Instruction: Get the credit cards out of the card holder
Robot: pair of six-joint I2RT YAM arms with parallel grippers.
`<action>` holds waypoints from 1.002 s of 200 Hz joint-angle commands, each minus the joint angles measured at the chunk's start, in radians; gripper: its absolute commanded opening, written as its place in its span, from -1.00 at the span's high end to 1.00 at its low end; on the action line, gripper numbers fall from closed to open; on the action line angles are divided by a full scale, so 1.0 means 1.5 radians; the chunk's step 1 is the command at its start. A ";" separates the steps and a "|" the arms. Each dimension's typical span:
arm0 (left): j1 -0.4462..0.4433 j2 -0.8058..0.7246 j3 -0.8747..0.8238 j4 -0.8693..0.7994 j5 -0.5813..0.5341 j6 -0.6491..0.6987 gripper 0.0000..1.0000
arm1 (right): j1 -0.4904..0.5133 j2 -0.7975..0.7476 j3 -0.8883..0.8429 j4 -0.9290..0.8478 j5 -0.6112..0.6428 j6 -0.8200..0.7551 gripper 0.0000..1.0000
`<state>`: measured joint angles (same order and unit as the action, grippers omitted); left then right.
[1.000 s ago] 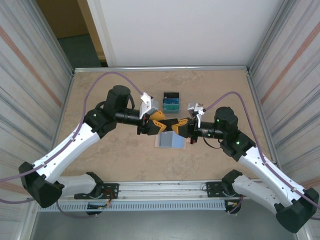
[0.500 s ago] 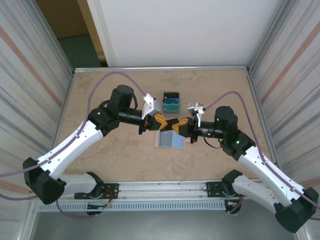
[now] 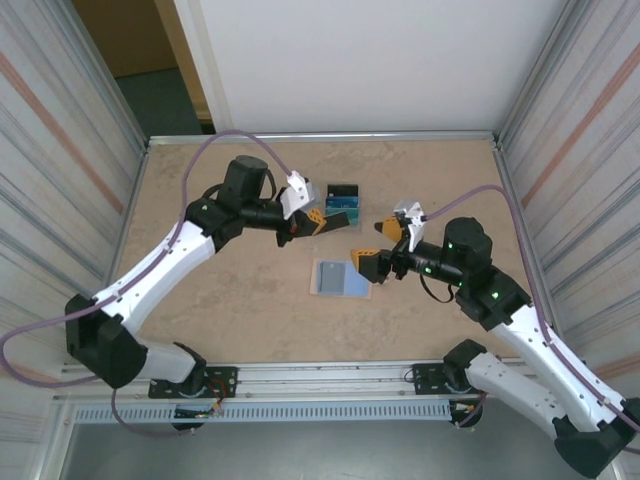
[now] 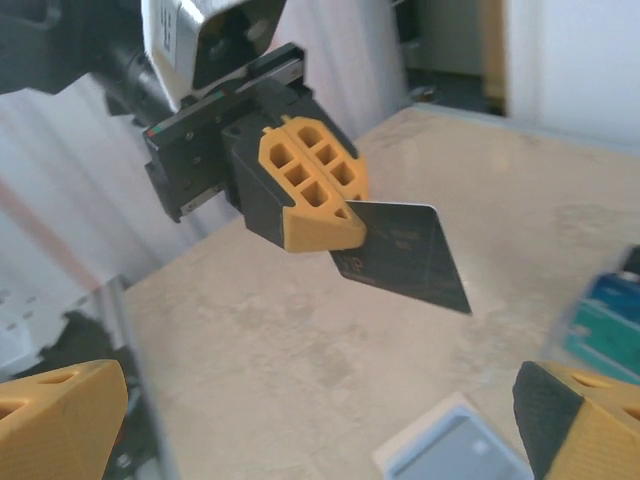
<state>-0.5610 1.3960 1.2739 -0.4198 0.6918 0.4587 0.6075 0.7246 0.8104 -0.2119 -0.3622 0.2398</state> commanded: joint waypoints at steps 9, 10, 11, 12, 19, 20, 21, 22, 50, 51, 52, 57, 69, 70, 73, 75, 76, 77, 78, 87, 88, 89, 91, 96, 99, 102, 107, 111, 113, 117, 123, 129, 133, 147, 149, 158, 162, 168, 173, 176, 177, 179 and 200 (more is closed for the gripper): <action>0.025 0.072 0.057 -0.009 -0.027 0.105 1.00 | -0.016 -0.026 0.020 -0.043 0.171 0.039 -0.97; 0.026 0.075 0.059 -0.009 -0.027 0.108 1.00 | -0.017 -0.026 0.020 -0.043 0.174 0.040 -0.97; 0.027 0.078 0.061 -0.008 -0.027 0.111 1.00 | -0.017 -0.026 0.020 -0.044 0.177 0.041 -0.97; 0.028 0.080 0.063 -0.008 -0.027 0.114 1.00 | -0.018 -0.026 0.020 -0.044 0.179 0.044 -0.97; 0.033 0.102 0.077 -0.007 -0.026 0.130 1.00 | -0.023 -0.027 0.021 -0.052 0.198 0.055 -0.97; 0.033 0.105 0.080 -0.007 -0.026 0.132 1.00 | -0.024 -0.027 0.022 -0.053 0.202 0.057 -0.97; 0.033 0.108 0.082 -0.006 -0.026 0.134 1.00 | -0.025 -0.027 0.022 -0.053 0.204 0.059 -0.97; 0.034 0.111 0.084 -0.006 -0.025 0.135 1.00 | -0.025 -0.027 0.022 -0.054 0.206 0.060 -0.97; 0.050 0.199 0.154 -0.010 -0.011 0.173 1.00 | -0.051 -0.018 0.029 -0.067 0.236 0.098 -0.97; 0.051 0.202 0.156 -0.010 -0.009 0.174 1.00 | -0.052 -0.018 0.029 -0.067 0.234 0.099 -0.97; 0.051 0.205 0.159 -0.010 -0.009 0.177 1.00 | -0.053 -0.018 0.030 -0.068 0.233 0.099 -0.97; 0.054 0.219 0.170 -0.008 -0.006 0.183 1.00 | -0.057 -0.016 0.031 -0.070 0.226 0.100 -0.97; 0.058 0.251 0.195 -0.005 0.000 0.201 1.00 | -0.061 -0.013 0.035 -0.071 0.222 0.100 -0.97; 0.059 0.254 0.198 -0.005 -0.001 0.202 1.00 | -0.061 -0.013 0.035 -0.071 0.222 0.100 -0.97; 0.060 0.263 0.205 -0.006 0.001 0.207 1.00 | -0.061 -0.012 0.035 -0.072 0.223 0.101 -0.97; 0.060 0.266 0.208 -0.006 0.002 0.212 1.00 | -0.062 -0.012 0.036 -0.071 0.224 0.101 -0.97; 0.059 0.269 0.210 -0.006 0.002 0.214 1.00 | -0.062 -0.012 0.036 -0.071 0.225 0.101 -0.97; 0.060 0.271 0.213 -0.006 0.002 0.216 1.00 | -0.062 -0.012 0.036 -0.071 0.225 0.101 -0.97; 0.061 0.275 0.215 -0.007 0.002 0.218 1.00 | -0.062 -0.012 0.036 -0.071 0.226 0.101 -0.97; 0.063 0.300 0.231 -0.010 0.001 0.237 1.00 | -0.061 -0.009 0.038 -0.075 0.238 0.101 -0.97; 0.063 0.302 0.233 -0.011 0.001 0.240 1.00 | -0.061 -0.009 0.038 -0.075 0.241 0.102 -0.97; 0.063 0.304 0.235 -0.011 0.001 0.242 1.00 | -0.061 -0.009 0.038 -0.075 0.241 0.102 -0.97; 0.063 0.309 0.239 -0.011 0.001 0.244 1.00 | -0.061 -0.009 0.039 -0.078 0.247 0.103 -0.97; 0.065 0.321 0.247 -0.013 0.002 0.253 1.00 | -0.061 -0.009 0.041 -0.082 0.256 0.104 -0.97; 0.066 0.329 0.252 -0.013 0.003 0.257 1.00 | -0.061 -0.008 0.042 -0.085 0.263 0.106 -0.97; 0.068 0.337 0.258 -0.014 0.004 0.262 1.00 | -0.060 -0.009 0.043 -0.087 0.273 0.108 -0.97; 0.070 0.349 0.266 -0.016 0.009 0.267 1.00 | -0.060 -0.008 0.044 -0.094 0.292 0.113 -0.97; 0.073 0.359 0.272 -0.017 0.014 0.272 1.00 | -0.060 -0.009 0.043 -0.099 0.307 0.117 -0.97; 0.074 0.363 0.275 -0.018 0.016 0.274 1.00 | -0.060 -0.009 0.043 -0.100 0.310 0.118 -0.97; 0.076 0.372 0.282 -0.018 0.020 0.277 1.00 | -0.059 -0.010 0.043 -0.107 0.327 0.127 -0.97; 0.080 0.386 0.292 -0.017 0.027 0.282 1.00 | -0.059 -0.012 0.041 -0.120 0.352 0.149 -0.97; 0.083 0.400 0.301 -0.018 0.030 0.287 1.00 | -0.060 -0.015 0.038 -0.125 0.369 0.158 -0.97; 0.086 0.409 0.309 -0.017 0.032 0.290 1.00 | -0.060 -0.016 0.036 -0.126 0.374 0.156 -0.97; 0.093 0.437 0.334 -0.023 0.045 0.306 1.00 | -0.060 -0.022 0.032 -0.133 0.391 0.157 -0.97; 0.094 0.441 0.337 -0.023 0.047 0.308 1.00 | -0.060 -0.023 0.032 -0.134 0.392 0.158 -0.97; 0.098 0.456 0.352 -0.022 0.055 0.318 1.00 | -0.060 -0.027 0.034 -0.137 0.389 0.161 -0.97; 0.099 0.461 0.358 -0.022 0.058 0.321 1.00 | -0.060 -0.029 0.033 -0.139 0.389 0.164 -0.97; 0.101 0.478 0.367 -0.020 0.061 0.326 1.00 | -0.060 -0.031 0.032 -0.140 0.390 0.171 -0.97; 0.102 0.490 0.375 -0.021 0.063 0.332 1.00 | -0.060 -0.035 0.028 -0.137 0.390 0.175 -0.97; 0.103 0.496 0.380 -0.020 0.063 0.334 1.00 | -0.060 -0.037 0.027 -0.136 0.391 0.177 -0.97; 0.103 0.497 0.382 -0.020 0.063 0.335 1.00 | -0.061 -0.037 0.026 -0.136 0.391 0.178 -0.97; 0.104 0.501 0.387 -0.021 0.064 0.336 1.00 | -0.061 -0.038 0.026 -0.135 0.392 0.178 -0.97; 0.105 0.542 0.428 -0.034 0.071 0.358 1.00 | -0.063 -0.039 0.020 -0.138 0.398 0.183 -0.97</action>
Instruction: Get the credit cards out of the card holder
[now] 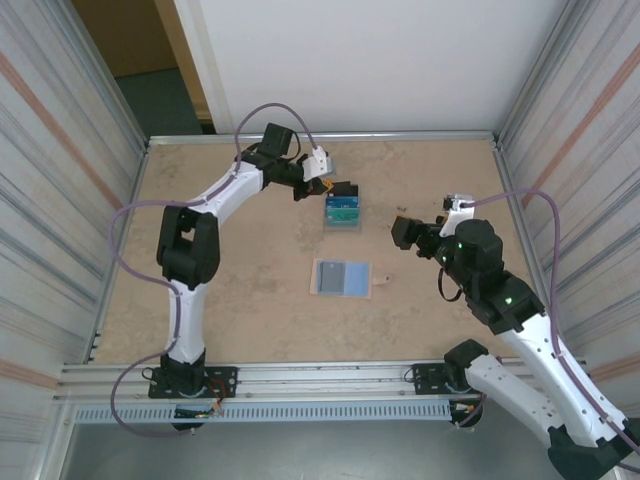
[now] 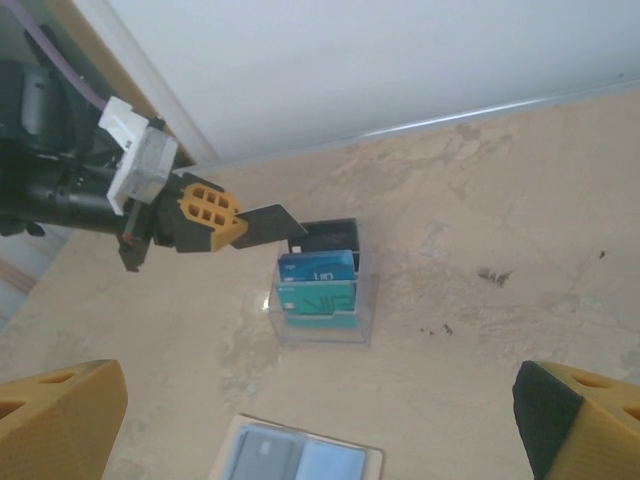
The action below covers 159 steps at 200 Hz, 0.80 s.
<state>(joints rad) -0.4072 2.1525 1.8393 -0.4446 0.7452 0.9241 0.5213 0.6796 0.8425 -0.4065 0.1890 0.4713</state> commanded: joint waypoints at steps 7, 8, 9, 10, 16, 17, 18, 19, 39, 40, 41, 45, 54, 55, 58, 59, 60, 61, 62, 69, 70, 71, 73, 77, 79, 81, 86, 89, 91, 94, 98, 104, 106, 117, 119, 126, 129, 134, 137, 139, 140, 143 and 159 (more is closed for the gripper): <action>0.004 0.050 0.068 -0.024 0.037 0.053 1.00 | -0.006 -0.008 -0.004 -0.009 0.034 0.031 -0.97; 0.004 0.053 0.071 -0.025 0.039 0.054 1.00 | -0.006 -0.008 -0.004 -0.009 0.034 0.031 -0.97; 0.004 0.055 0.073 -0.027 0.039 0.055 1.00 | -0.006 -0.008 -0.004 -0.009 0.034 0.032 -0.97; 0.003 0.056 0.075 -0.028 0.039 0.055 1.00 | -0.006 -0.007 -0.004 -0.009 0.035 0.032 -0.97; 0.004 0.069 0.089 -0.035 0.040 0.059 1.00 | -0.006 -0.007 -0.006 -0.010 0.035 0.032 -0.97; 0.004 0.070 0.091 -0.035 0.041 0.060 1.00 | -0.007 -0.007 -0.006 -0.010 0.035 0.033 -0.97; 0.004 0.072 0.093 -0.037 0.040 0.060 1.00 | -0.007 -0.007 -0.006 -0.010 0.035 0.033 -0.97; 0.004 0.074 0.095 -0.037 0.040 0.061 1.00 | -0.007 -0.007 -0.006 -0.010 0.035 0.032 -0.97; 0.004 0.107 0.132 -0.062 0.040 0.072 1.00 | -0.008 -0.003 -0.006 -0.009 0.035 0.035 -0.97; 0.004 0.108 0.134 -0.063 0.039 0.072 1.00 | -0.008 -0.002 -0.006 -0.009 0.034 0.035 -0.97; 0.005 0.109 0.135 -0.063 0.039 0.073 1.00 | -0.008 -0.003 -0.006 -0.009 0.034 0.035 -0.97; 0.005 0.115 0.141 -0.065 0.038 0.075 1.00 | -0.008 -0.002 -0.007 -0.008 0.034 0.035 -0.97; 0.005 0.122 0.147 -0.067 0.036 0.077 1.00 | -0.008 -0.002 -0.007 -0.006 0.033 0.034 -0.97; 0.005 0.123 0.147 -0.067 0.036 0.077 1.00 | -0.009 -0.002 -0.007 -0.005 0.033 0.034 -0.97; 0.006 0.126 0.149 -0.067 0.035 0.076 1.00 | -0.009 -0.002 -0.007 -0.005 0.032 0.033 -0.97; 0.006 0.127 0.149 -0.067 0.035 0.077 1.00 | -0.009 -0.003 -0.007 -0.005 0.032 0.033 -0.97; 0.006 0.127 0.149 -0.067 0.035 0.077 1.00 | -0.009 -0.003 -0.008 -0.004 0.032 0.033 -0.97; 0.006 0.128 0.150 -0.067 0.035 0.078 1.00 | -0.009 -0.003 -0.008 -0.004 0.032 0.033 -0.97; 0.006 0.129 0.150 -0.067 0.035 0.077 1.00 | -0.009 -0.003 -0.008 -0.004 0.032 0.033 -0.97; 0.006 0.135 0.154 -0.066 0.035 0.077 1.00 | -0.009 -0.003 -0.009 0.000 0.029 0.034 -0.97; 0.006 0.135 0.154 -0.066 0.035 0.077 1.00 | -0.009 -0.003 -0.009 0.000 0.028 0.034 -0.97; 0.006 0.136 0.155 -0.066 0.035 0.077 1.00 | -0.009 -0.003 -0.010 0.001 0.029 0.033 -0.97; 0.006 0.137 0.157 -0.066 0.034 0.077 1.00 | -0.009 -0.003 -0.010 0.002 0.028 0.033 -0.97; 0.006 0.140 0.157 -0.067 0.033 0.077 1.00 | -0.008 -0.003 -0.012 0.003 0.026 0.033 -0.97; 0.006 0.141 0.158 -0.067 0.034 0.077 1.00 | -0.009 -0.003 -0.012 0.004 0.025 0.033 -0.97; 0.006 0.143 0.160 -0.067 0.034 0.078 1.00 | -0.009 -0.003 -0.013 0.006 0.024 0.033 -0.97; 0.006 0.146 0.161 -0.067 0.033 0.078 1.00 | -0.009 -0.004 -0.016 0.008 0.023 0.034 -0.97; 0.006 0.147 0.162 -0.065 0.033 0.078 1.00 | -0.009 -0.004 -0.016 0.010 0.021 0.034 -0.97; 0.006 0.147 0.162 -0.066 0.033 0.077 1.00 | -0.009 -0.004 -0.018 0.011 0.020 0.034 -0.97; 0.006 0.149 0.164 -0.064 0.033 0.076 1.00 | -0.010 -0.003 -0.019 0.013 0.019 0.035 -0.97; 0.006 0.151 0.164 -0.063 0.032 0.075 1.00 | -0.009 -0.004 -0.021 0.015 0.017 0.036 -0.98; 0.006 0.152 0.165 -0.062 0.032 0.073 1.00 | -0.009 -0.004 -0.024 0.019 0.014 0.038 -0.97; 0.006 0.152 0.165 -0.061 0.032 0.072 1.00 | -0.009 -0.004 -0.026 0.019 0.013 0.038 -0.97; 0.006 0.154 0.165 -0.057 0.029 0.069 1.00 | -0.009 -0.004 -0.031 0.025 0.008 0.039 -0.97; 0.006 0.154 0.165 -0.056 0.030 0.068 1.00 | -0.009 -0.004 -0.031 0.025 0.008 0.040 -0.97; 0.006 0.155 0.164 -0.054 0.029 0.068 1.00 | -0.009 -0.003 -0.033 0.027 0.008 0.043 -0.97; 0.006 0.155 0.165 -0.053 0.029 0.068 1.00 | -0.009 -0.002 -0.035 0.028 0.007 0.043 -0.97; 0.006 0.156 0.164 -0.052 0.029 0.068 1.00 | -0.009 -0.001 -0.036 0.029 0.005 0.044 -0.97; 0.006 0.157 0.164 -0.051 0.028 0.067 1.00 | -0.009 -0.001 -0.036 0.030 0.004 0.045 -0.97; 0.006 0.156 0.165 -0.050 0.027 0.066 1.00 | -0.009 -0.001 -0.037 0.031 0.003 0.045 -0.97; 0.006 0.157 0.164 -0.050 0.028 0.066 1.00 | -0.009 0.000 -0.037 0.031 0.003 0.045 -0.97; 0.005 0.157 0.164 -0.048 0.026 0.067 1.00 | -0.009 0.000 -0.037 0.032 0.002 0.046 -0.97; 0.006 0.161 0.168 -0.042 0.026 0.067 1.00 | -0.009 0.001 -0.040 0.038 -0.006 0.048 -0.97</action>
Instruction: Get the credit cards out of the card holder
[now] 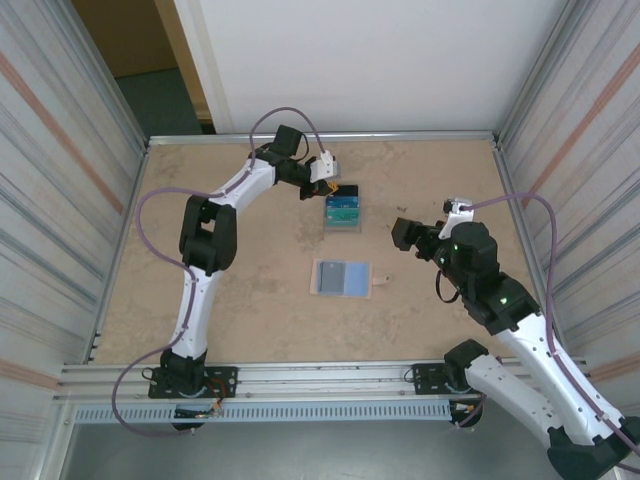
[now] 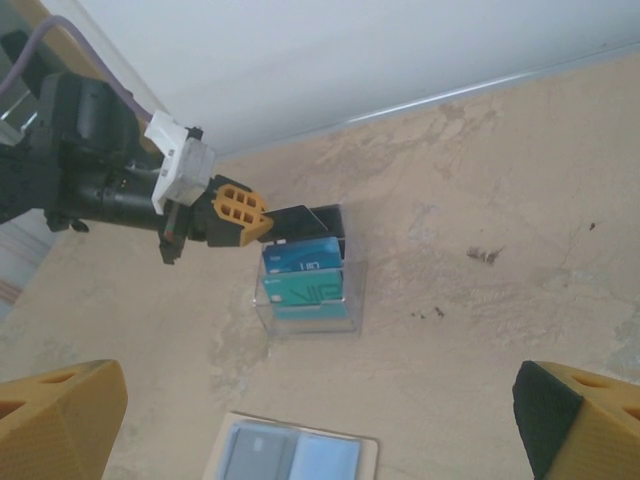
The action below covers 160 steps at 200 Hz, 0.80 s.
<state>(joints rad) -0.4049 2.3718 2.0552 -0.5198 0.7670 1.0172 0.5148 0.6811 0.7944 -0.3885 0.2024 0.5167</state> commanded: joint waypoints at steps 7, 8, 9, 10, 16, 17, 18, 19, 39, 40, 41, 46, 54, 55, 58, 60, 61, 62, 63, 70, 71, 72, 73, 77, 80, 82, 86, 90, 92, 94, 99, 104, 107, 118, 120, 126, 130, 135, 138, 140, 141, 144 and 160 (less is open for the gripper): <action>0.004 0.018 0.027 0.008 0.012 0.004 1.00 | -0.005 0.001 -0.010 0.029 -0.018 0.019 -0.97; 0.004 0.018 0.028 0.007 0.012 0.003 1.00 | -0.005 0.001 -0.009 0.029 -0.018 0.019 -0.97; 0.004 0.018 0.028 0.008 0.013 0.003 1.00 | -0.004 0.002 -0.009 0.029 -0.018 0.019 -0.97; 0.004 0.019 0.029 0.007 0.013 0.003 1.00 | -0.004 0.002 -0.010 0.029 -0.018 0.020 -0.97; 0.004 0.022 0.031 0.008 0.013 0.003 1.00 | -0.005 0.003 -0.011 0.030 -0.019 0.020 -0.97; 0.004 0.022 0.032 0.007 0.013 0.003 1.00 | -0.005 0.003 -0.011 0.030 -0.019 0.021 -0.97; 0.004 0.022 0.033 0.007 0.013 0.003 1.00 | -0.005 0.003 -0.010 0.030 -0.019 0.021 -0.97; 0.004 0.022 0.033 0.007 0.012 0.003 1.00 | -0.005 0.003 -0.010 0.031 -0.020 0.021 -0.97; 0.004 0.029 0.043 0.008 0.015 0.001 1.00 | -0.005 0.007 -0.012 0.034 -0.026 0.021 -0.97; 0.004 0.029 0.044 0.008 0.015 0.001 1.00 | -0.005 0.007 -0.013 0.034 -0.026 0.021 -0.97; 0.004 0.029 0.044 0.009 0.015 0.001 1.00 | -0.005 0.007 -0.012 0.034 -0.026 0.021 -0.97; 0.004 0.030 0.047 0.010 0.016 -0.001 1.00 | -0.005 0.008 -0.011 0.034 -0.027 0.021 -0.97; 0.004 0.032 0.050 0.012 0.016 -0.002 1.00 | -0.004 0.011 -0.011 0.035 -0.029 0.021 -0.97; 0.004 0.032 0.051 0.012 0.017 -0.002 1.00 | -0.004 0.011 -0.011 0.035 -0.030 0.021 -0.97; 0.004 0.033 0.052 0.012 0.017 -0.003 1.00 | -0.005 0.012 -0.012 0.035 -0.030 0.022 -0.97; 0.004 0.033 0.053 0.013 0.017 -0.003 1.00 | -0.005 0.012 -0.011 0.036 -0.030 0.022 -0.97; 0.004 0.033 0.054 0.013 0.017 -0.003 1.00 | -0.005 0.012 -0.012 0.035 -0.031 0.022 -0.97; 0.004 0.033 0.054 0.013 0.017 -0.003 1.00 | -0.005 0.012 -0.012 0.036 -0.031 0.022 -0.97; 0.004 0.033 0.054 0.013 0.017 -0.003 1.00 | -0.005 0.013 -0.012 0.035 -0.031 0.022 -0.97; 0.004 0.035 0.057 0.015 0.018 -0.005 1.00 | -0.005 0.015 -0.011 0.036 -0.032 0.023 -0.97; 0.004 0.035 0.057 0.015 0.018 -0.006 1.00 | -0.005 0.015 -0.011 0.036 -0.032 0.023 -0.97; 0.004 0.035 0.057 0.015 0.017 -0.006 1.00 | -0.005 0.015 -0.011 0.035 -0.032 0.023 -0.97; 0.004 0.035 0.058 0.015 0.017 -0.006 1.00 | -0.005 0.015 -0.011 0.036 -0.032 0.023 -0.97; 0.004 0.036 0.058 0.015 0.017 -0.006 1.00 | -0.005 0.016 -0.012 0.036 -0.032 0.024 -0.97; 0.004 0.037 0.060 0.015 0.018 -0.005 1.00 | -0.005 0.016 -0.012 0.035 -0.032 0.024 -0.97; 0.004 0.038 0.061 0.015 0.017 -0.006 1.00 | -0.005 0.017 -0.012 0.037 -0.033 0.024 -0.97; 0.004 0.039 0.062 0.016 0.018 -0.007 1.00 | -0.005 0.018 -0.013 0.038 -0.034 0.025 -0.97; 0.004 0.040 0.063 0.016 0.017 -0.006 1.00 | -0.005 0.017 -0.015 0.039 -0.035 0.025 -0.97; 0.004 0.040 0.064 0.016 0.018 -0.007 1.00 | -0.005 0.017 -0.015 0.039 -0.035 0.025 -0.97; 0.004 0.041 0.065 0.017 0.018 -0.006 1.00 | -0.005 0.017 -0.016 0.040 -0.035 0.026 -0.97; 0.004 0.042 0.066 0.016 0.019 -0.007 1.00 | -0.004 0.016 -0.016 0.041 -0.037 0.026 -0.97; 0.004 0.044 0.067 0.016 0.019 -0.007 1.00 | -0.004 0.016 -0.017 0.043 -0.037 0.026 -0.97; 0.004 0.046 0.068 0.016 0.020 -0.007 1.00 | -0.005 0.016 -0.017 0.043 -0.038 0.026 -0.97; 0.004 0.050 0.070 0.017 0.019 -0.007 1.00 | -0.005 0.015 -0.019 0.046 -0.040 0.026 -0.97; 0.004 0.050 0.070 0.017 0.019 -0.007 1.00 | -0.005 0.015 -0.020 0.046 -0.040 0.026 -0.97; 0.004 0.053 0.070 0.016 0.018 -0.008 1.00 | -0.005 0.015 -0.020 0.046 -0.041 0.026 -0.97; 0.004 0.054 0.070 0.016 0.017 -0.008 1.00 | -0.004 0.016 -0.019 0.046 -0.040 0.026 -0.97; 0.004 0.056 0.070 0.016 0.017 -0.007 1.00 | -0.005 0.015 -0.020 0.047 -0.042 0.026 -0.97; 0.004 0.056 0.070 0.016 0.016 -0.007 1.00 | -0.005 0.015 -0.019 0.048 -0.042 0.026 -0.97; 0.004 0.057 0.069 0.016 0.015 -0.008 1.00 | -0.005 0.016 -0.020 0.048 -0.042 0.026 -0.97; 0.004 0.058 0.070 0.016 0.015 -0.007 1.00 | -0.005 0.016 -0.020 0.048 -0.041 0.026 -0.97; 0.004 0.058 0.070 0.015 0.015 -0.006 1.00 | -0.005 0.017 -0.019 0.048 -0.042 0.026 -0.97; 0.004 0.062 0.069 0.011 0.010 -0.003 1.00 | -0.005 0.020 -0.019 0.050 -0.043 0.026 -0.97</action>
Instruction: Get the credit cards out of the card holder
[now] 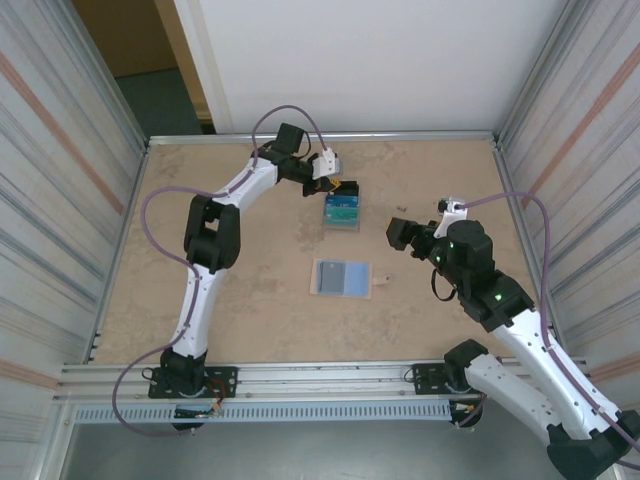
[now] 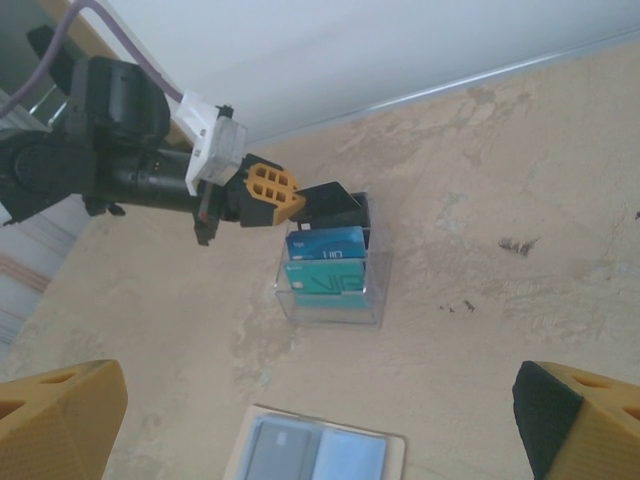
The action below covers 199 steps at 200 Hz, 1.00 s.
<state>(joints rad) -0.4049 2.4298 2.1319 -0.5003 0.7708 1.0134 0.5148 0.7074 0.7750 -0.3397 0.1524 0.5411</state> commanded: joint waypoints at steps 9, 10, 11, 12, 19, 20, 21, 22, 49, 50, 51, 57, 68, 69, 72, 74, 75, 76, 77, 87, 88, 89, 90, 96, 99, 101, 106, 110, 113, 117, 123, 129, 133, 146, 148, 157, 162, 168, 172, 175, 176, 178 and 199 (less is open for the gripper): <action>0.004 0.025 0.018 -0.005 0.003 0.001 1.00 | -0.005 0.004 -0.006 0.020 -0.010 0.010 -0.97; 0.004 0.025 0.018 -0.005 0.002 0.001 1.00 | -0.005 0.004 -0.006 0.020 -0.010 0.010 -0.97; 0.004 0.025 0.018 -0.005 0.002 0.002 1.00 | -0.005 0.004 -0.006 0.021 -0.011 0.010 -0.97; 0.004 0.025 0.019 -0.006 0.003 0.003 1.00 | -0.005 0.005 -0.006 0.022 -0.011 0.009 -0.97; 0.004 0.026 0.018 -0.009 0.000 0.005 1.00 | -0.005 0.007 -0.006 0.024 -0.011 0.009 -0.97; 0.003 0.026 0.018 -0.009 0.001 0.005 1.00 | -0.005 0.007 -0.006 0.024 -0.011 0.009 -0.97; 0.004 0.026 0.017 -0.010 0.000 0.005 1.00 | -0.005 0.007 -0.006 0.024 -0.011 0.010 -0.97; 0.004 0.026 0.017 -0.011 0.000 0.005 1.00 | -0.005 0.007 -0.006 0.024 -0.012 0.010 -0.97; 0.003 0.024 0.010 -0.022 -0.017 0.013 1.00 | -0.005 0.013 -0.002 0.027 -0.015 0.009 -0.97; 0.003 0.024 0.009 -0.022 -0.018 0.013 1.00 | -0.005 0.014 -0.002 0.026 -0.015 0.009 -0.97; 0.003 0.023 0.009 -0.023 -0.019 0.013 1.00 | -0.005 0.014 -0.002 0.026 -0.015 0.009 -0.97; 0.002 0.020 0.005 -0.024 -0.024 0.017 1.00 | -0.005 0.015 -0.002 0.027 -0.015 0.008 -0.97; 0.001 0.012 -0.008 -0.026 -0.035 0.023 1.00 | -0.004 0.015 -0.001 0.026 -0.017 0.007 -0.97; 0.001 0.012 -0.008 -0.026 -0.036 0.024 1.00 | -0.005 0.015 -0.002 0.027 -0.017 0.007 -0.97; 0.000 0.010 -0.012 -0.026 -0.038 0.025 1.00 | -0.005 0.016 -0.002 0.028 -0.018 0.007 -0.97; 0.000 0.009 -0.015 -0.027 -0.040 0.026 1.00 | -0.005 0.015 -0.002 0.027 -0.018 0.007 -0.97; 0.000 0.008 -0.016 -0.027 -0.040 0.027 1.00 | -0.005 0.015 -0.002 0.028 -0.018 0.006 -0.97; 0.000 0.007 -0.017 -0.027 -0.041 0.028 1.00 | -0.005 0.015 -0.002 0.027 -0.018 0.006 -0.97; 0.000 0.005 -0.018 -0.026 -0.042 0.028 1.00 | -0.005 0.015 -0.001 0.027 -0.018 0.007 -0.97; -0.001 -0.003 -0.030 -0.027 -0.050 0.030 1.00 | -0.005 0.015 -0.001 0.027 -0.018 0.006 -0.97; -0.001 -0.004 -0.031 -0.026 -0.051 0.030 1.00 | -0.005 0.015 -0.001 0.027 -0.018 0.006 -0.97; -0.001 -0.005 -0.032 -0.027 -0.053 0.031 1.00 | -0.005 0.014 -0.002 0.027 -0.018 0.006 -0.97; -0.002 -0.006 -0.033 -0.027 -0.054 0.030 1.00 | -0.006 0.014 -0.001 0.027 -0.018 0.005 -0.97; -0.002 -0.012 -0.039 -0.027 -0.057 0.032 1.00 | -0.005 0.014 -0.001 0.027 -0.018 0.005 -0.97; -0.002 -0.016 -0.043 -0.027 -0.058 0.032 1.00 | -0.005 0.014 -0.002 0.027 -0.018 0.005 -0.97; -0.002 -0.018 -0.045 -0.027 -0.058 0.031 1.00 | -0.006 0.013 -0.003 0.027 -0.018 0.005 -0.97; -0.002 -0.024 -0.051 -0.027 -0.059 0.033 1.00 | -0.006 0.012 -0.003 0.027 -0.018 0.005 -0.97; -0.002 -0.028 -0.057 -0.027 -0.059 0.033 1.00 | -0.005 0.012 -0.003 0.027 -0.019 0.005 -0.97; -0.002 -0.032 -0.060 -0.027 -0.058 0.033 1.00 | -0.005 0.011 -0.003 0.027 -0.020 0.006 -0.97; -0.002 -0.036 -0.065 -0.027 -0.059 0.034 1.00 | -0.005 0.010 -0.004 0.028 -0.019 0.005 -0.97; -0.003 -0.045 -0.074 -0.027 -0.061 0.036 1.00 | -0.005 0.009 -0.005 0.027 -0.019 0.006 -0.97; -0.003 -0.054 -0.083 -0.026 -0.062 0.038 1.00 | -0.005 0.009 -0.006 0.027 -0.020 0.007 -0.97; -0.004 -0.059 -0.089 -0.026 -0.063 0.037 1.00 | -0.005 0.007 -0.007 0.027 -0.020 0.006 -0.97; -0.004 -0.077 -0.109 -0.019 -0.066 0.038 1.00 | -0.006 0.003 -0.008 0.028 -0.020 0.007 -0.97; -0.004 -0.079 -0.112 -0.018 -0.066 0.038 1.00 | -0.006 0.004 -0.009 0.028 -0.020 0.007 -0.97; -0.005 -0.088 -0.123 -0.015 -0.069 0.035 1.00 | -0.005 0.000 -0.010 0.028 -0.021 0.007 -0.97; -0.005 -0.093 -0.128 -0.015 -0.071 0.035 1.00 | -0.005 0.000 -0.011 0.028 -0.021 0.008 -0.97; -0.005 -0.098 -0.134 -0.016 -0.075 0.034 1.00 | -0.006 -0.003 -0.013 0.027 -0.020 0.008 -0.97; -0.006 -0.102 -0.138 -0.016 -0.078 0.033 1.00 | -0.005 -0.004 -0.013 0.028 -0.021 0.007 -0.97; -0.006 -0.104 -0.141 -0.016 -0.082 0.033 1.00 | -0.005 -0.004 -0.014 0.027 -0.021 0.008 -0.97; -0.006 -0.105 -0.143 -0.016 -0.083 0.033 1.00 | -0.005 -0.005 -0.014 0.027 -0.020 0.008 -0.97; -0.007 -0.106 -0.145 -0.016 -0.084 0.033 1.00 | -0.005 -0.006 -0.015 0.027 -0.021 0.009 -0.97; -0.009 -0.120 -0.165 -0.015 -0.102 0.027 1.00 | -0.006 -0.013 -0.019 0.025 -0.022 0.010 -0.97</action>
<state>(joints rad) -0.4107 2.3234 1.9224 -0.4980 0.6571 1.0477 0.5144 0.7078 0.7605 -0.3145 0.1299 0.5423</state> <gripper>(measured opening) 0.045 0.986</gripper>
